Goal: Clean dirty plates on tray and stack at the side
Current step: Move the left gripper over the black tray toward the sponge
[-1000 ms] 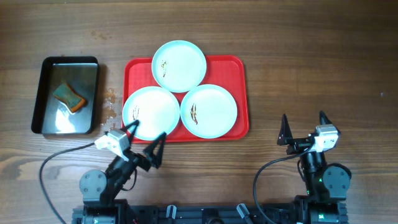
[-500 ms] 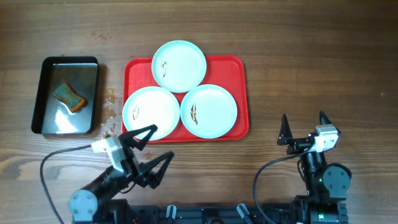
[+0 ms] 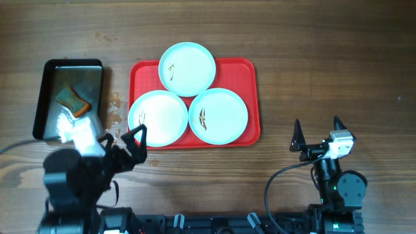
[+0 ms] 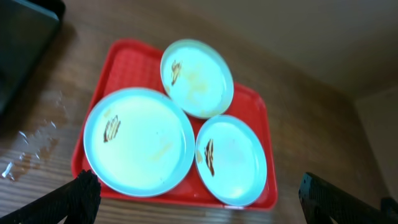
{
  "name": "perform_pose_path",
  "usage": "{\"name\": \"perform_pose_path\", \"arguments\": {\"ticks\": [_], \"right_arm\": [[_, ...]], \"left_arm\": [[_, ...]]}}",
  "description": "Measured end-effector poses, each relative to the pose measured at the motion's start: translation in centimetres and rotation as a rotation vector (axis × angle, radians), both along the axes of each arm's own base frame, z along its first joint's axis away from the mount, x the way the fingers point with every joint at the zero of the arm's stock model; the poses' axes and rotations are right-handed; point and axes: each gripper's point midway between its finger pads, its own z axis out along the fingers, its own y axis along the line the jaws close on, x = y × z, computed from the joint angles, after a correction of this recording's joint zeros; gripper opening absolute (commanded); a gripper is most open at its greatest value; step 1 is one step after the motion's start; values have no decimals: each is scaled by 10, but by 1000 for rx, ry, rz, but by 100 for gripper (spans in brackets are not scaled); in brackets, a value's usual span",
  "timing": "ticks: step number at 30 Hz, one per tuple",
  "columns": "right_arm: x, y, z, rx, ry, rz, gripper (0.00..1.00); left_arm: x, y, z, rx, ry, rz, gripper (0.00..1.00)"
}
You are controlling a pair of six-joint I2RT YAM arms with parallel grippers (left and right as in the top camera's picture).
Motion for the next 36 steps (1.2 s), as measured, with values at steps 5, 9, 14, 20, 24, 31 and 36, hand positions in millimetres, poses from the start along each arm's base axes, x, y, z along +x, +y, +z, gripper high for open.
{"name": "perform_pose_path", "arguments": {"ticks": [5,9,14,20,24,31,36], "right_arm": [[0,0,0,0,0,0,100],[0,0,0,0,0,0,100],[0,0,0,0,0,0,100],[0,0,0,0,1,0,100],[0,0,0,0,1,0,100],[0,0,0,0,1,0,100],[0,0,0,0,1,0,100]], "left_arm": [[12,-28,-10,-110,93,-148,100],[6,-38,-6,-155,103,-199,100],[-8,-12,-21,-102,328,-23,100],[14,22,-25,12,468,139,100],[18,15,-38,-20,545,112,100],[33,20,-72,-49,767,190,99],[70,56,-14,85,666,338,96]]}}
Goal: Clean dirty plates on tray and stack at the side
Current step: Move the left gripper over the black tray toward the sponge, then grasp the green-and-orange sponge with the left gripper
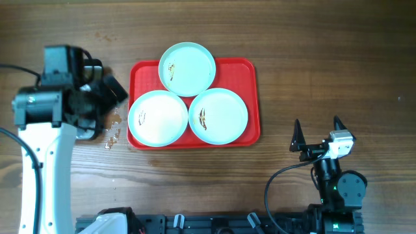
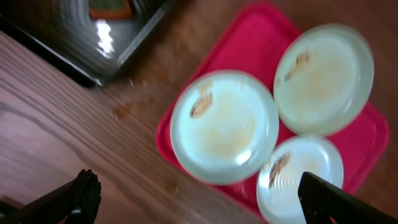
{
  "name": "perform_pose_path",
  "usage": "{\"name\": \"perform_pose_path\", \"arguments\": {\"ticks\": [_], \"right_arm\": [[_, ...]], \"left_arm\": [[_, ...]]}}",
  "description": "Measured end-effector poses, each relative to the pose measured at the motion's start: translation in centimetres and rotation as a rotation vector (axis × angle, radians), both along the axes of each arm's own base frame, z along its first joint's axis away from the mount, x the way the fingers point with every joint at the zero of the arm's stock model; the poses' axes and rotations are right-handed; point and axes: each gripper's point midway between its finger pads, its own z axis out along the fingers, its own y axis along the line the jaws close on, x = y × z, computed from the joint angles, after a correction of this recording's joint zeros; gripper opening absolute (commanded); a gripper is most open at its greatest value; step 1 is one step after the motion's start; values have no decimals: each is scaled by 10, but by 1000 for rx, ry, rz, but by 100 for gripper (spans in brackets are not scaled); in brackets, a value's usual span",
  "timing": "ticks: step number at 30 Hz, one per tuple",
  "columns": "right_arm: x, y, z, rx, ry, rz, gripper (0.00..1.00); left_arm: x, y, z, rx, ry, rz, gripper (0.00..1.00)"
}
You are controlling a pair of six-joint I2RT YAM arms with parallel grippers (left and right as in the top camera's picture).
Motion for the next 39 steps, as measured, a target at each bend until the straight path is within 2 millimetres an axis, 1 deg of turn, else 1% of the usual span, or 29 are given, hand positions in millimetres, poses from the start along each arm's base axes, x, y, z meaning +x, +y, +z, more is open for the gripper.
{"name": "perform_pose_path", "arguments": {"ticks": [1,3,5,6,7,8,9,10,12,13,14,15,16,18,19,21,22,23,24,26,27,30,31,32,33,34,37,38,39], "right_arm": [[0,0,0,0,0,0,100],[0,0,0,0,0,0,100],[0,0,0,0,0,0,100],[0,0,0,0,0,0,100],[0,0,0,0,0,0,100],[0,0,0,0,0,0,100],[0,0,0,0,0,0,100],[0,0,0,0,0,0,100],[0,0,0,0,0,0,100],[0,0,0,0,0,0,100],[0,0,0,0,0,0,100],[0,0,0,0,0,0,100],[0,0,0,0,0,0,100],[0,0,0,0,0,0,100],[0,0,0,0,0,0,100],[0,0,0,0,0,0,100],[0,0,0,0,0,0,100],[0,0,0,0,0,0,99],[0,0,0,0,0,0,100],[0,0,0,0,0,0,100],[0,0,0,0,0,0,100],[0,0,0,0,0,0,99],[0,0,0,0,0,0,100],[0,0,0,0,0,0,100],[0,0,0,0,0,0,100],[0,0,0,0,0,0,100],[0,0,0,0,0,0,100],[0,0,0,0,0,0,100],[0,0,0,0,0,0,100]], "left_arm": [[11,20,12,94,-42,73,96],[16,45,6,211,-13,175,99],[29,65,-10,297,34,247,100],[37,77,-22,335,67,284,100],[40,90,-37,364,114,319,100],[42,97,-44,368,131,339,100],[45,108,-54,365,151,371,99],[43,123,-71,348,202,412,100],[42,139,-93,278,244,465,100],[44,144,-99,239,243,485,100],[48,156,-107,171,224,519,100],[50,161,-110,150,213,520,100],[58,165,-113,126,180,506,100],[76,168,-120,73,130,427,100],[83,165,-125,49,119,376,100],[92,162,-137,25,117,330,100],[97,162,-149,13,125,312,95],[99,160,-167,-3,156,299,88],[99,160,-180,-11,179,288,82],[101,160,-197,-21,201,274,74],[101,160,-202,-24,209,272,72],[101,160,-212,-28,225,269,72],[100,159,-217,-32,238,269,66],[98,158,-226,-37,259,268,50],[97,158,-227,-34,265,266,31],[96,159,-227,-32,271,267,4],[93,160,-228,-19,286,257,4],[91,161,-228,-14,291,255,10],[91,161,-228,-13,292,255,47]]}}
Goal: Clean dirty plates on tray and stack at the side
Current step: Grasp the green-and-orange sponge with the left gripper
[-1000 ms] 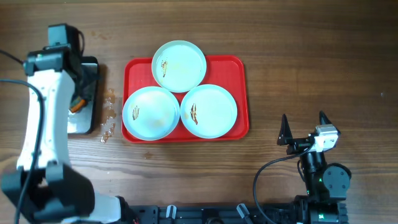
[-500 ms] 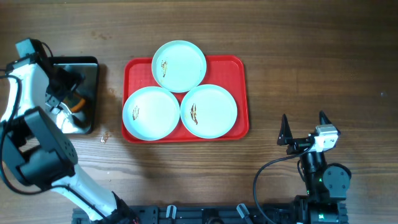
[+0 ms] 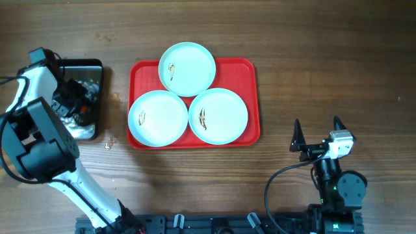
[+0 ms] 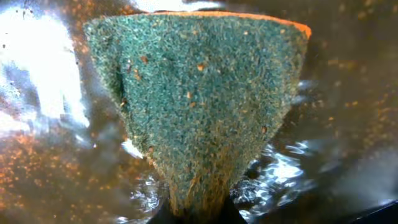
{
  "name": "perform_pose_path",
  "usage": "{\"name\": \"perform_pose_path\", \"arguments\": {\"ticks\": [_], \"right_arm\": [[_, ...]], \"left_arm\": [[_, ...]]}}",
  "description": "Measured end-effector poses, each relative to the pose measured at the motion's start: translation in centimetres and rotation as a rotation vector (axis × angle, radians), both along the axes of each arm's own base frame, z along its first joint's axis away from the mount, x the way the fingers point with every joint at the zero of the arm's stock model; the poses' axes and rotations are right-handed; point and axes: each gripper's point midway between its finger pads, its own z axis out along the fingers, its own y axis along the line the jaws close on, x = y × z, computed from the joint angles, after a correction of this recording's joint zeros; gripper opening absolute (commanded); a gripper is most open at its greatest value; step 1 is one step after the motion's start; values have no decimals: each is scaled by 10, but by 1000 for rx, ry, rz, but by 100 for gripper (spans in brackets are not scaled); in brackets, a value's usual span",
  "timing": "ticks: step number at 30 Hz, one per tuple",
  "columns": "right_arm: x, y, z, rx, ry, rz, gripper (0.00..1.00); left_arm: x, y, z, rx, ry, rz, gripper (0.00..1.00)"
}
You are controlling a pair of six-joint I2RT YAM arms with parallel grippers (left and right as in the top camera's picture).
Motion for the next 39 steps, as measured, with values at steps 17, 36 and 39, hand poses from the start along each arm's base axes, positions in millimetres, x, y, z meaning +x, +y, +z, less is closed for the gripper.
{"name": "perform_pose_path", "arguments": {"ticks": [17,36,39], "right_arm": [[0,0,0,0,0,0,100],[0,0,0,0,0,0,100],[0,0,0,0,0,0,100]], "left_arm": [[31,36,3,178,-103,-10,100],[29,44,5,226,-87,-7,100],[21,45,5,233,-50,1,4]]}}
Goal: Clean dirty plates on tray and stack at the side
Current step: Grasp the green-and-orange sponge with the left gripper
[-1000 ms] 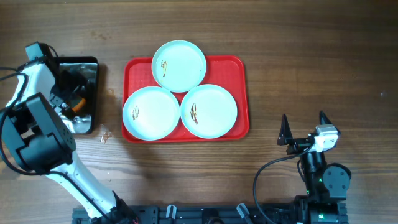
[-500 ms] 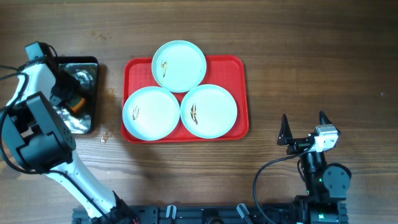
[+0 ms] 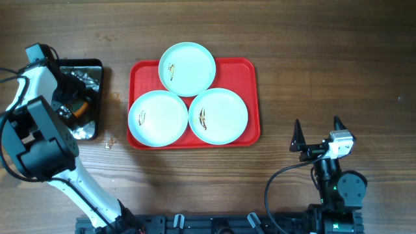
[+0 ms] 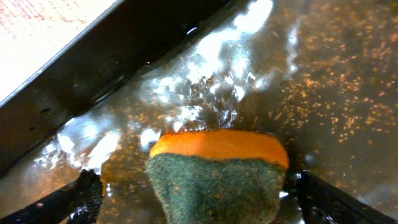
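Three pale plates with brown smears lie on the red tray (image 3: 254, 97): one at the back (image 3: 187, 69), one front left (image 3: 158, 117), one front right (image 3: 218, 116). My left gripper (image 3: 71, 108) is down in the black water basin (image 3: 97, 66), left of the tray. Its jaws stand wide open around a green and orange sponge (image 4: 217, 171) that lies uncompressed in the wet basin; the right finger (image 4: 323, 199) is close to it, the left finger (image 4: 87, 196) apart. The left gripper (image 4: 202, 202) squeezes nothing. My right gripper (image 3: 317, 136) rests open at the front right.
A few water drops (image 3: 110, 140) lie on the wooden table between basin and tray. The left arm (image 3: 39, 143) stretches along the table's left edge. The basin floor shows rust-coloured specks and glinting water.
The sponge was pinched narrow in my left gripper's jaws; now the jaws are wide apart and the sponge lies full-shaped between them in the basin. Right arm unchanged.
My left gripper was open at the table's front left, looking at the tray. Then it hung open above the gap between basin and tray. Then it was in the basin, squeezing the sponge. Now it is open around the sponge there.
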{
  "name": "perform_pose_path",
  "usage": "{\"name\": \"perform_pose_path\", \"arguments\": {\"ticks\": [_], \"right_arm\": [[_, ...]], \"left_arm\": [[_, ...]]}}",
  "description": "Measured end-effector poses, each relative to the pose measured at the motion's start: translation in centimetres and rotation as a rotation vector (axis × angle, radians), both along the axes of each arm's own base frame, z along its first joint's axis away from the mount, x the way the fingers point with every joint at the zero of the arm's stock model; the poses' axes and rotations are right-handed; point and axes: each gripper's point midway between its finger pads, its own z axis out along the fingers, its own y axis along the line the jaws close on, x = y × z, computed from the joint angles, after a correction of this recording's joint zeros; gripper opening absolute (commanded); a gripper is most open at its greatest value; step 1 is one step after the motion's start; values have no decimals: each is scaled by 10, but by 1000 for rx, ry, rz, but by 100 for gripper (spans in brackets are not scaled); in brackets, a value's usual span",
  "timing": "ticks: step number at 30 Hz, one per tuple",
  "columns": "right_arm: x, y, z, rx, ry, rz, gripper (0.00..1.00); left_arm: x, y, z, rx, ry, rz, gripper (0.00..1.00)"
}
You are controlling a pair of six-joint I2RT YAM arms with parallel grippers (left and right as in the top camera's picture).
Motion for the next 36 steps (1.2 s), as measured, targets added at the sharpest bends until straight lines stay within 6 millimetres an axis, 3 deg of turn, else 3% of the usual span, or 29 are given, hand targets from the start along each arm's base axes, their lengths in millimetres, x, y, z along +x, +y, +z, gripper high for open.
{"name": "perform_pose_path", "arguments": {"ticks": [2,3,4,6,7,8,9,10,11,14,15,16,17,18,19,20,23,24,25,26,27,28,29,34,35,36], "right_arm": [[0,0,0,0,0,0,100],[0,0,0,0,0,0,100],[0,0,0,0,0,0,100],[0,0,0,0,0,0,100],[0,0,0,0,0,0,100],[0,0,0,0,0,0,100],[0,0,0,0,0,0,100],[0,0,0,0,0,0,100],[0,0,0,0,0,0,100],[0,0,0,0,0,0,100],[0,0,0,0,0,0,100],[0,0,0,0,0,0,100],[0,0,0,0,0,0,100],[0,0,0,0,0,0,100],[0,0,0,0,0,0,100],[0,0,0,0,0,0,100],[0,0,0,0,0,0,100],[0,0,0,0,0,0,100],[0,0,0,0,0,0,100],[0,0,0,0,0,0,100],[0,0,0,0,0,0,100],[0,0,0,0,0,0,100],[0,0,0,0,0,0,100],[0,0,0,0,0,0,100],[0,0,0,0,0,0,100],[0,0,0,0,0,0,100]], "left_arm": [[-6,-3,-1,-12,24,3,4],[-11,-6,-2,-22,47,1,66],[-16,-8,-3,-32,71,-2,100],[-25,-11,-3,-45,109,-4,100],[-26,-13,-1,-53,111,-4,58],[-25,-17,0,-77,105,-7,4],[-25,-20,-1,-98,99,-6,4],[-26,-24,-2,-120,100,-8,43],[-27,-26,-3,-129,107,-9,100],[-32,-30,-3,-148,124,-16,97],[-32,-31,-2,-154,122,-14,66],[-31,-32,-2,-160,121,-13,4],[-33,-34,-3,-170,125,-15,4],[-33,-35,-3,-173,128,-14,14],[-35,-36,-3,-177,133,-14,88],[-36,-37,-4,-180,139,-14,100],[-38,-37,-3,-179,145,-13,100],[-38,-36,-3,-180,142,-10,39],[-37,-36,-2,-180,141,-11,4],[-37,-37,-3,-186,138,-10,4],[-37,-38,-3,-189,138,-11,17],[-37,-39,-4,-189,140,-13,85],[-37,-39,-4,-189,143,-18,100],[-27,-34,-3,-170,98,-16,100],[-21,-31,-3,-158,74,-18,93],[-18,-30,-2,-154,65,-18,74]]}}
